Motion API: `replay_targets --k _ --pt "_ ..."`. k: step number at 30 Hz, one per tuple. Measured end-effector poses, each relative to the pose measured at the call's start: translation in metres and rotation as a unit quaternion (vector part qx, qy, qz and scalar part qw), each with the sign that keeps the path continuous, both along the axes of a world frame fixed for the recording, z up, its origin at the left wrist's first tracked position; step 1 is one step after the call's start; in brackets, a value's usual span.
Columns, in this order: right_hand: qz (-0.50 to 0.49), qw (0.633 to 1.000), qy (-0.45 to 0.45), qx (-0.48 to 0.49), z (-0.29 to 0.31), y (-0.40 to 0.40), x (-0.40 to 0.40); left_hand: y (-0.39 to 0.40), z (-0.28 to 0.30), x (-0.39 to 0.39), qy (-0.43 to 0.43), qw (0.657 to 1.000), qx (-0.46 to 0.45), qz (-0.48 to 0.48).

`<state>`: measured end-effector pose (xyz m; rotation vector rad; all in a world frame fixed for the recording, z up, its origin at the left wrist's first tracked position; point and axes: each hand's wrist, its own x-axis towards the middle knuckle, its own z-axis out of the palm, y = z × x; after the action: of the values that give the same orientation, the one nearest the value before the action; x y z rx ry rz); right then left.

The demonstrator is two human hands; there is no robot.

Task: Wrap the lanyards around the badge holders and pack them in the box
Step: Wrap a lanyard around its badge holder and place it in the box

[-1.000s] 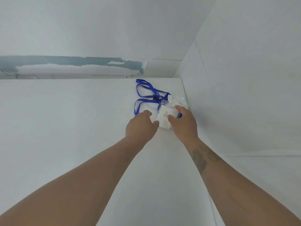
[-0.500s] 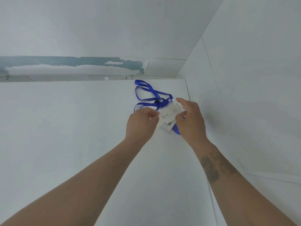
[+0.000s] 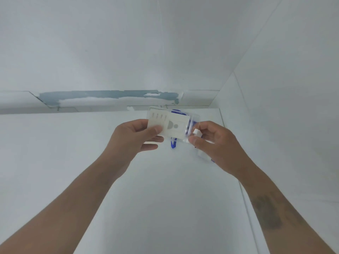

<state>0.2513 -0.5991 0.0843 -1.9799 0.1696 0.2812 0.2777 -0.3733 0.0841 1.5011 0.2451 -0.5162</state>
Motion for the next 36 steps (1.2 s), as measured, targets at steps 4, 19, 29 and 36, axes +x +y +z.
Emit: replay_targets --k 4,19,29,36 --pt "0.018 0.999 -0.003 0.031 0.029 0.02 -0.005 0.027 0.025 -0.008 -0.011 1.0 -0.011 0.008" --pt "0.023 0.996 -0.014 0.081 0.071 0.044 -0.027 0.071 0.064 -0.035 -0.022 0.997 -0.076 0.019" --pt "0.074 0.99 -0.045 -0.108 0.033 0.116 -0.068 0.048 0.076 -0.046 -0.006 0.99 -0.098 0.105" --pt "0.211 0.898 -0.114 -0.368 0.073 0.135 -0.068 0.047 0.073 -0.055 -0.12 0.973 0.164 0.11"
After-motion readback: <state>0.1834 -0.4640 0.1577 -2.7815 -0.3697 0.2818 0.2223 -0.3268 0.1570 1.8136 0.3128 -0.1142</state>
